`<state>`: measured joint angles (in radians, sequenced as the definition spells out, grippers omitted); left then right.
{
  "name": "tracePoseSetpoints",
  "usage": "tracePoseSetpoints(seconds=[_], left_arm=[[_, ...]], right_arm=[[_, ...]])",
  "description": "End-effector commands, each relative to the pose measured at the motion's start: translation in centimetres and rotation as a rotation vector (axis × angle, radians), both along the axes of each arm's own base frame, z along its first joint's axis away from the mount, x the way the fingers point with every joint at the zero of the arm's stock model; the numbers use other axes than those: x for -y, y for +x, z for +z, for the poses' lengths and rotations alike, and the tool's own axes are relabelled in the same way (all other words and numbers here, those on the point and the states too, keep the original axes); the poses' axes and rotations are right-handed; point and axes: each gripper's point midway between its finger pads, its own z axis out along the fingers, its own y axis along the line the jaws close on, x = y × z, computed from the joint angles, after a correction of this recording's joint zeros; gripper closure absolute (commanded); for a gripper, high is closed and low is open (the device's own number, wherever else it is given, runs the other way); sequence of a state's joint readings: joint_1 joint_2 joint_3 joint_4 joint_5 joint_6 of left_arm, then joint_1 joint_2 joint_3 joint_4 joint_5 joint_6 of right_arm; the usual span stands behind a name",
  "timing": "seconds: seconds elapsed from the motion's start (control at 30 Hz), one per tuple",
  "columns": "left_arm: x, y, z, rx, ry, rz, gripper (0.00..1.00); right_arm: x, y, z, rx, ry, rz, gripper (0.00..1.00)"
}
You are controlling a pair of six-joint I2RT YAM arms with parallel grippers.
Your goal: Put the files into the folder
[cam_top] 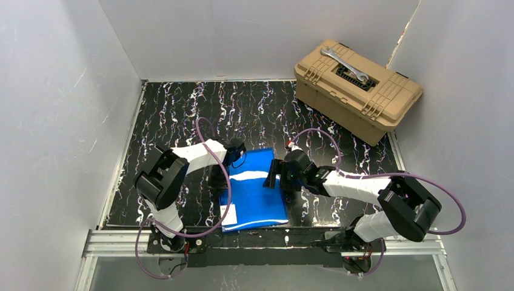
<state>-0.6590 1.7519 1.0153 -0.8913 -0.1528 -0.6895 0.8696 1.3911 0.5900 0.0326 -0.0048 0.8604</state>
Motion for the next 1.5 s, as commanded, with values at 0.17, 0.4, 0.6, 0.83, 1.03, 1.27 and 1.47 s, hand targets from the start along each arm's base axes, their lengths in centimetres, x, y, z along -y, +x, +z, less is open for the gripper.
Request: tracePoseSetpoints(seconds=[0.17,0.4,0.6,0.83,1.03,1.27,1.47], left_arm=[[5.8,1.0,-4.3,0.045,-0.204,0.024,1.0],[5.5,1.9,-2.1,0.083,-0.205,-0.021,1.0],[4.3,2.7,0.0,0.125,-0.203,-0.021,1.0],[2.6,3.2,3.6,0.202,-0.214,-0.01,1.0],[0.6,2.9,7.7,0.292,-0.269,0.026,1.0],[-1.2,1.7,11.4,0.407,-0.317,0.049,0.9],[-2.9,1.0,13.9,0.518,-0.32,0.056,0.69]], right_arm=[[4.4,-4.0,-4.0,-0.133,-0.241,0.011,0.09],[5.2,-1.8,-0.1,-0.019,-0.304,-0.004,0.07],[7.0,-0.3,4.1,0.091,-0.378,-0.022,0.06],[6.5,-1.5,7.2,0.117,-0.285,0.037,0.08],[5.0,-3.9,7.5,0.055,-0.198,0.15,0.15],[2.2,-8.5,5.8,-0.005,-0.182,0.312,0.28],[0.3,-13.3,3.0,-0.062,-0.226,0.42,0.52]])
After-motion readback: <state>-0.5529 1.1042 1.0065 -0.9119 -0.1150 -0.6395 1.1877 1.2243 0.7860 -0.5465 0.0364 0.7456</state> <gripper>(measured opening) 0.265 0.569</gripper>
